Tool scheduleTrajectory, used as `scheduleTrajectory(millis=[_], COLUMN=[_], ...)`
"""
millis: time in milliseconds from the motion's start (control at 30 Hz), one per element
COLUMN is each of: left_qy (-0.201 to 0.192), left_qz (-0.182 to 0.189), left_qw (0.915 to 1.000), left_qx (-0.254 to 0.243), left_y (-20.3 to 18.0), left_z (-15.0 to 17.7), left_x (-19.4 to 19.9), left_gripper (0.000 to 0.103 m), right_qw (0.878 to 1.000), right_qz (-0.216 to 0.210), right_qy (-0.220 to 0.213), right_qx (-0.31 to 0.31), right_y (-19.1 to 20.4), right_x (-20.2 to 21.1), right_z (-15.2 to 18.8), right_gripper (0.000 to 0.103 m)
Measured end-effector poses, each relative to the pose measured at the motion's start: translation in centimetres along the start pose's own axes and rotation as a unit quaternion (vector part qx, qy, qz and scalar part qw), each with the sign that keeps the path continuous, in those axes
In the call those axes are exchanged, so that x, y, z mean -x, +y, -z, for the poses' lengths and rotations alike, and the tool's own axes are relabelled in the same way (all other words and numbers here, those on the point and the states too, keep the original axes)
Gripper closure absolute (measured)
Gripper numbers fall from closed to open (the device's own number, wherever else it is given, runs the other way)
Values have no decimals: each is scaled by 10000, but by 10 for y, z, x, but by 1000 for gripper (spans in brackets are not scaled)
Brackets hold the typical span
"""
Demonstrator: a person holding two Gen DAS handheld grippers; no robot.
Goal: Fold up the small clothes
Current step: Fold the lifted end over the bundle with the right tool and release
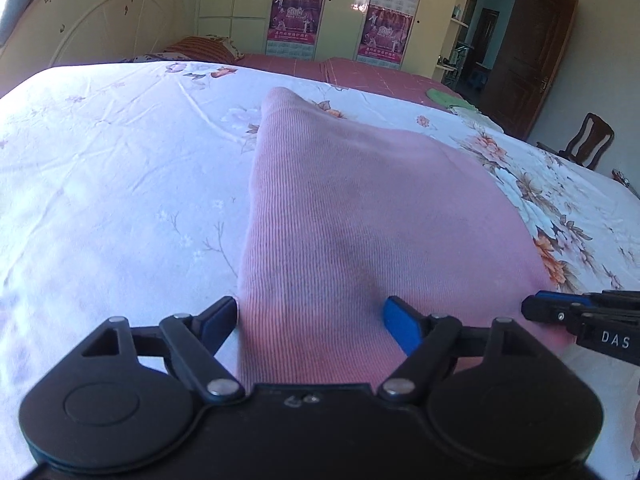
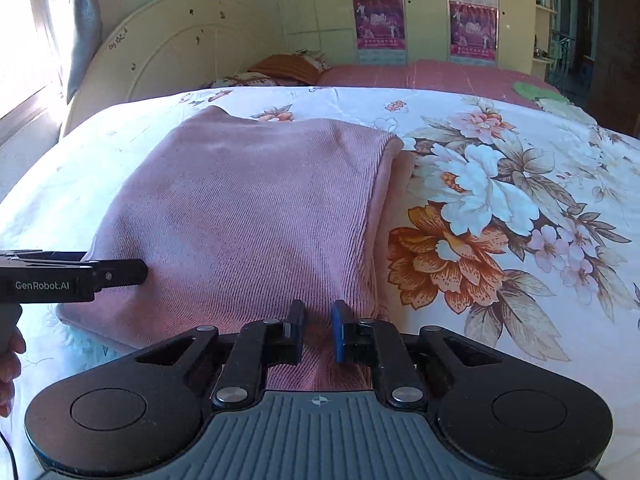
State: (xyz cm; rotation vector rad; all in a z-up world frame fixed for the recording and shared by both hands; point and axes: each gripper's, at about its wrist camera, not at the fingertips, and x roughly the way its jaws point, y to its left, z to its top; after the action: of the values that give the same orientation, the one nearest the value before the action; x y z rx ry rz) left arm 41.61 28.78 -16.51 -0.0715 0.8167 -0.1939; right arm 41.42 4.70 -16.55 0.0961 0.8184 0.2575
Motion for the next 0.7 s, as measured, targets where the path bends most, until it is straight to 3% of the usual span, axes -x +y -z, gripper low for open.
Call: scheduleTrajectory(millis=[67, 167, 267, 367, 433, 567, 600, 633, 700], left_qy=[-60, 151, 103, 85, 60, 191, 304, 479, 754], left_qz=[-30, -85, -153, -190, -307, -224, -288, -478, -589], left_qw=[9999, 9996, 9994, 9994, 9988, 9983, 9979, 9966, 9945], left_qx=[-113, -237, -278, -291, -378, -503, -486, -462, -437], left_y=[-3, -9, -8, -8, -10, -13, -14, -15, -15], left_z=[3, 11, 14, 9, 5, 0, -1, -1, -3], left_x=[6, 0, -4, -1, 3, 0, -4, -10, -19], left_gripper=[20, 18, 14, 12, 0, 0, 0, 0, 0], right_qw=[9998, 9993, 9994, 9997, 9996, 9990, 9986, 9982, 9972], right_qz=[49, 287, 266, 235, 255, 377, 443, 500, 615], right_qy=[-184, 218, 202, 48, -67, -168, -201, -244, -390], right_qx=[39, 87, -88, -94, -89, -194, -207, -209, -140], right_y=[8, 11, 11, 16, 18, 20, 20, 22, 25], right_x=[12, -2, 1, 11, 15, 11, 9, 7, 5], right_z=[-1, 9, 8, -1, -9, -22, -24, -25, -27], right_gripper=[90, 90, 90, 90, 89, 88, 79, 54, 34])
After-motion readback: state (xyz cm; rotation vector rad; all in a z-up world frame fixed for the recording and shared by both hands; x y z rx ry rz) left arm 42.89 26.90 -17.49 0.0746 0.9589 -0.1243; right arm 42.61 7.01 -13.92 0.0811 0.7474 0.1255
